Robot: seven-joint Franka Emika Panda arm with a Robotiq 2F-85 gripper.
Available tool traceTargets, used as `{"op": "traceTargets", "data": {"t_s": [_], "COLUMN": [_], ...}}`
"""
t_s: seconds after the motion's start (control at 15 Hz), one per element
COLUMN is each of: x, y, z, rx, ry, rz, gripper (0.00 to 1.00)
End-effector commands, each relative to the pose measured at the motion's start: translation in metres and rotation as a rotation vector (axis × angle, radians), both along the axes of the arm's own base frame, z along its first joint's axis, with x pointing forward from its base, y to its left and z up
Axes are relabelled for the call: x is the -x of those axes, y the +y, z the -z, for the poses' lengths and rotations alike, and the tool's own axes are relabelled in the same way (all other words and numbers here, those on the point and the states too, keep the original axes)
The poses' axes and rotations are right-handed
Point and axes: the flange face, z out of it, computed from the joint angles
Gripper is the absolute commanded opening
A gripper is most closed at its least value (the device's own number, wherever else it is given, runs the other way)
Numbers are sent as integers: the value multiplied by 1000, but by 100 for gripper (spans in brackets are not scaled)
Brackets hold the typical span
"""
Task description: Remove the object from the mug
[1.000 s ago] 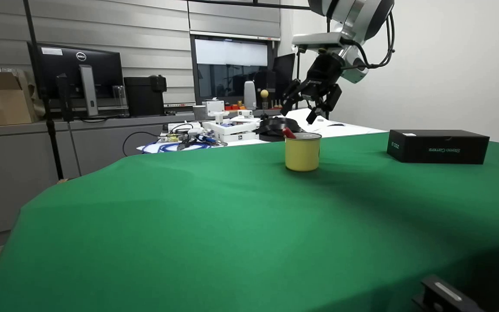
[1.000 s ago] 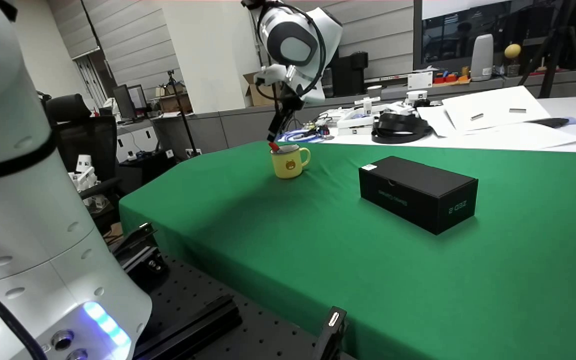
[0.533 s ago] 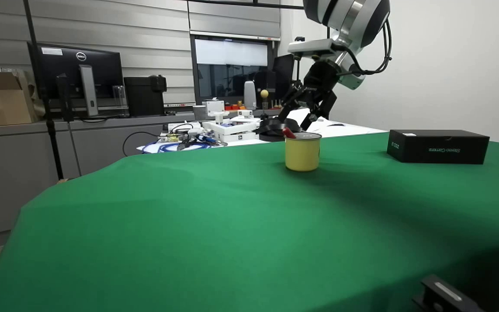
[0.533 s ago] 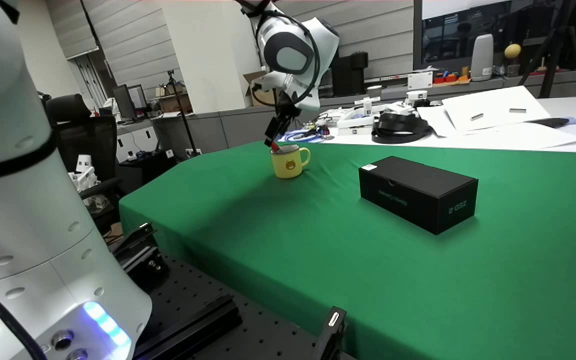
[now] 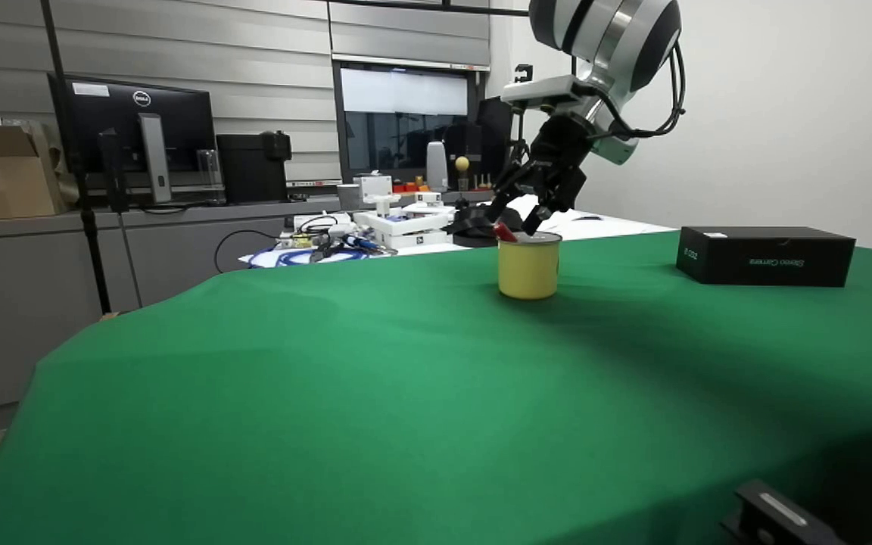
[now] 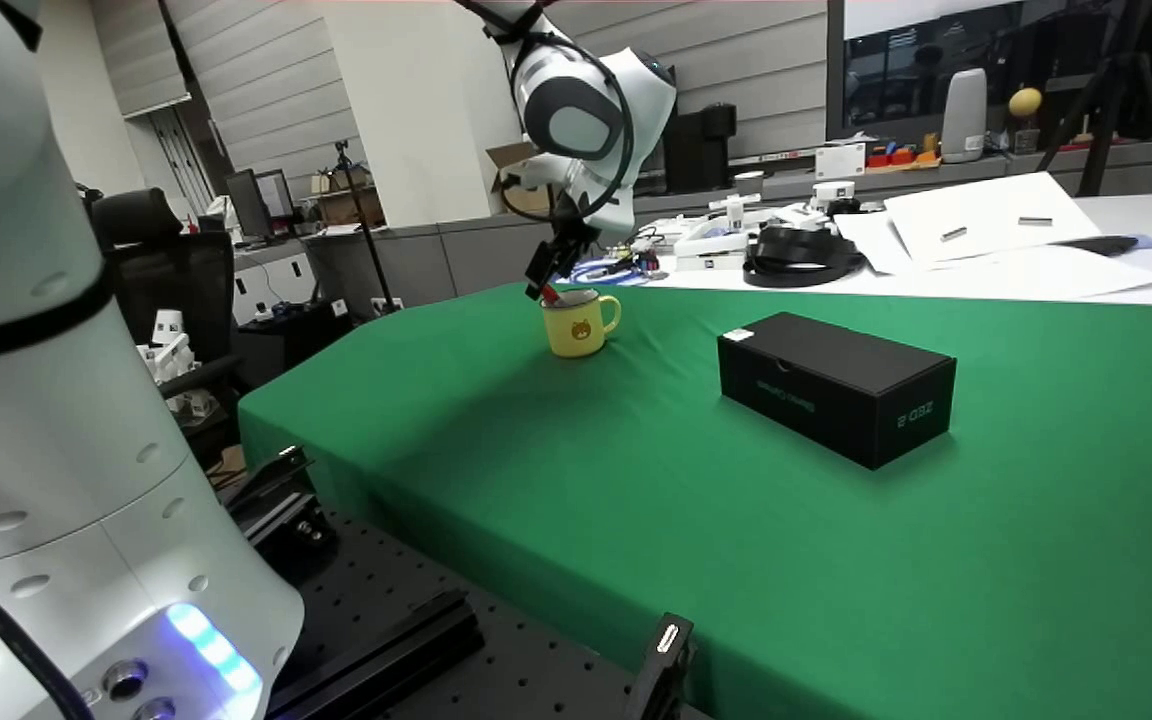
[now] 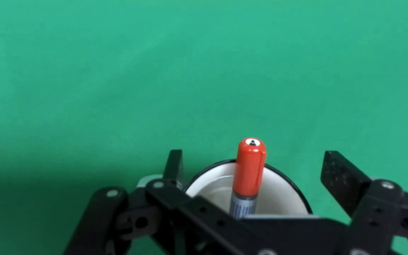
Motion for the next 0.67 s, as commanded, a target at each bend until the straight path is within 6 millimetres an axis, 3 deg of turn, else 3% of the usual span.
{"op": "traceTargets", "data": {"t_s": [0.0,0.6], "x": [2,1], "y": [7,12], "z": [-1,-4], "rx": [-6,12], "ry": [14,-18], "rz": [31,26], "gripper": [74,11]}}
